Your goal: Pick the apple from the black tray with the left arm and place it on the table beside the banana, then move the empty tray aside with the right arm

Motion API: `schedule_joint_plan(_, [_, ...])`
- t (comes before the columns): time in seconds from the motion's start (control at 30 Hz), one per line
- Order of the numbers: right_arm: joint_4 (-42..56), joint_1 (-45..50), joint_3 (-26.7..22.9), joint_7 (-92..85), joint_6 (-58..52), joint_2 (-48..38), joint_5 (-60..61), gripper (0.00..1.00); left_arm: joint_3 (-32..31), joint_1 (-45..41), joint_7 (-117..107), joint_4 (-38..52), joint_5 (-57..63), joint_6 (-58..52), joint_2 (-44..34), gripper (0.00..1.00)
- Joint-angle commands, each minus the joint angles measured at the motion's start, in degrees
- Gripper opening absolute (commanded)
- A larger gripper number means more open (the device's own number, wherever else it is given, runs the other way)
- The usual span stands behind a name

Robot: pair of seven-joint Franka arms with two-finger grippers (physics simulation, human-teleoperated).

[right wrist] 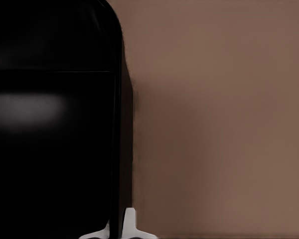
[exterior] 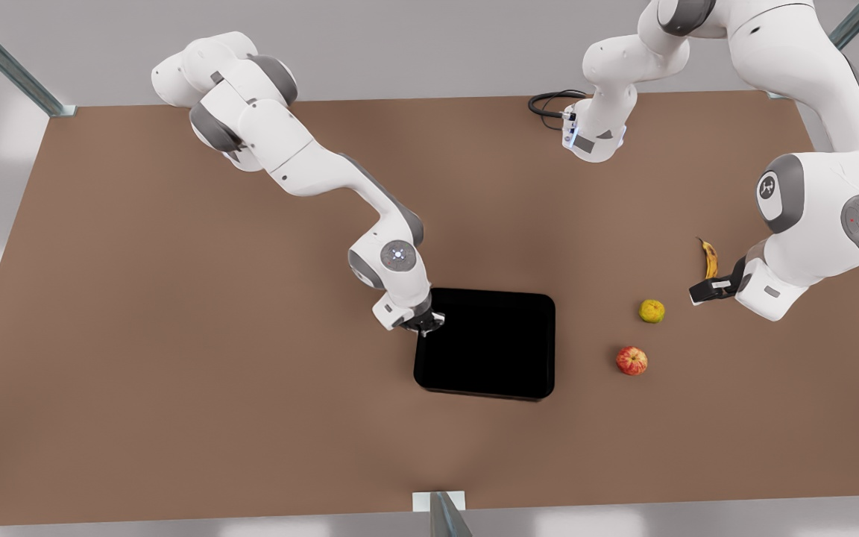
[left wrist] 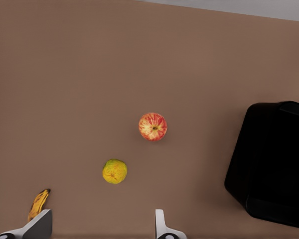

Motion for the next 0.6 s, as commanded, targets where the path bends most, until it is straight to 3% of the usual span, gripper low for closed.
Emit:
schedule_joint_plan(0.0, [0.1,0.0,0.2,-2.2,-0.1,-0.4,-0.1,0.18,0.0,0.0,-0.5,0.0,0.1,-0.1,-0.1,1.00])
schedule_joint_plan(0.17, [-0.1,0.0,1.3,-2.4,-2.5,-5.2,0.0,0.15,0.0,0.0,-0.5,0.0,0.1,0.0,-0.1,1.00])
schedule_joint_plan(0.43, [-0.6,-2.3,0.1,-23.2,-25.7,-17.7,4.8,0.15,0.0,-0.8,-1.5,-0.2,0.3,-0.1,0.0,1.00])
schedule_joint_plan(0.57, [-0.6,-2.9,-8.6,-40.0,-31.8,-21.6,11.4,0.15,0.1,-1.3,-0.6,-0.2,1.4,-0.1,-0.2,1.00])
